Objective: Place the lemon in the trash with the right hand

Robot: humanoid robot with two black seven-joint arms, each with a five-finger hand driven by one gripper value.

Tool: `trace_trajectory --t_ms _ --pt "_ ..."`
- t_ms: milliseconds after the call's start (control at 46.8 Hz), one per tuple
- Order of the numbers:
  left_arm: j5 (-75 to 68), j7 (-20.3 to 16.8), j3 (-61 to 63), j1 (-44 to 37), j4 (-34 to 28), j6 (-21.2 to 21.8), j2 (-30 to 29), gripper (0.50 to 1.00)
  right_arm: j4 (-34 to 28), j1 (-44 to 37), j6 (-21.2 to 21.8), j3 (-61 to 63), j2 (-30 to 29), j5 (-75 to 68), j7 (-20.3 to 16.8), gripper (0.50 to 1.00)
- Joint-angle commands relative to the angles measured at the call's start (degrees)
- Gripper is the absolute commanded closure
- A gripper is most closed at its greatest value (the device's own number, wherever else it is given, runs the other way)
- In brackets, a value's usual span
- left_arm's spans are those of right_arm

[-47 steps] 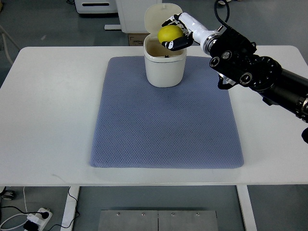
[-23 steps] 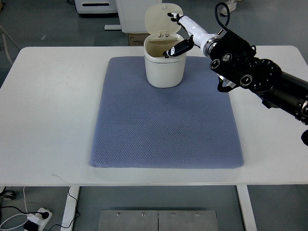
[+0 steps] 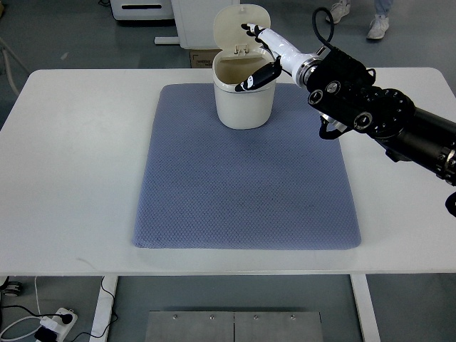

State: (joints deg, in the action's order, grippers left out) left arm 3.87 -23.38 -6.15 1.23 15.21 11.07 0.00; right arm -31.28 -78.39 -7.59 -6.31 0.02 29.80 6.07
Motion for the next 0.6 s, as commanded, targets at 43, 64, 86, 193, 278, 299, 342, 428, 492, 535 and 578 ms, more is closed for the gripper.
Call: trace_trajectory --t_ms 43,64,86,193,278,299,342,428,492,535,578 --pt "0.0 0.0 0.0 0.0 0.0 0.0 0.0 0.5 -0.9 0.0 1.0 0.2 1.6 -0.1 0.1 0.511" --pt "0.0 0.0 0.0 0.0 0.0 0.0 0.0 0.5 -1.1 0.1 1.0 0.2 2.1 -0.1 0.1 0.511" --pt "0.0 0.0 0.0 0.0 0.0 0.0 0.0 0.5 -1.1 0.3 1.1 0.3 2.5 -0.1 0.1 0.511" --pt "0.0 0.0 0.0 0.0 0.0 0.0 0.0 0.5 -2.2 1.2 1.1 2.0 4.7 -0.6 0.1 0.511" --pt "0.0 0.0 0.0 0.0 0.0 0.0 0.0 0.5 -3.1 1.7 1.2 3.1 6.7 -0.8 0.2 0.511" --pt "0.0 0.0 0.0 0.0 0.0 0.0 0.0 0.5 -3.4 1.8 1.3 3.2 7.3 -0.8 0.3 0.511" --pt "0.0 0.0 0.0 0.0 0.0 0.0 0.0 0.5 -4.0 2.0 1.6 3.9 8.5 -1.0 0.3 0.511" --pt "0.0 0.0 0.0 0.0 0.0 0.0 0.0 0.5 -5.0 2.9 2.1 5.9 10.9 -1.5 0.6 0.511" --pt "0.0 0.0 0.0 0.0 0.0 0.0 0.0 0.5 -5.5 4.1 2.2 8.1 12.2 -1.8 0.6 0.511" --pt "0.0 0.0 0.0 0.0 0.0 0.0 0.0 0.5 -5.5 5.0 2.2 9.8 13.0 -1.8 0.6 0.511" --pt "0.0 0.0 0.0 0.0 0.0 0.0 0.0 0.5 -5.5 6.0 2.2 11.7 13.8 -1.8 0.7 0.511"
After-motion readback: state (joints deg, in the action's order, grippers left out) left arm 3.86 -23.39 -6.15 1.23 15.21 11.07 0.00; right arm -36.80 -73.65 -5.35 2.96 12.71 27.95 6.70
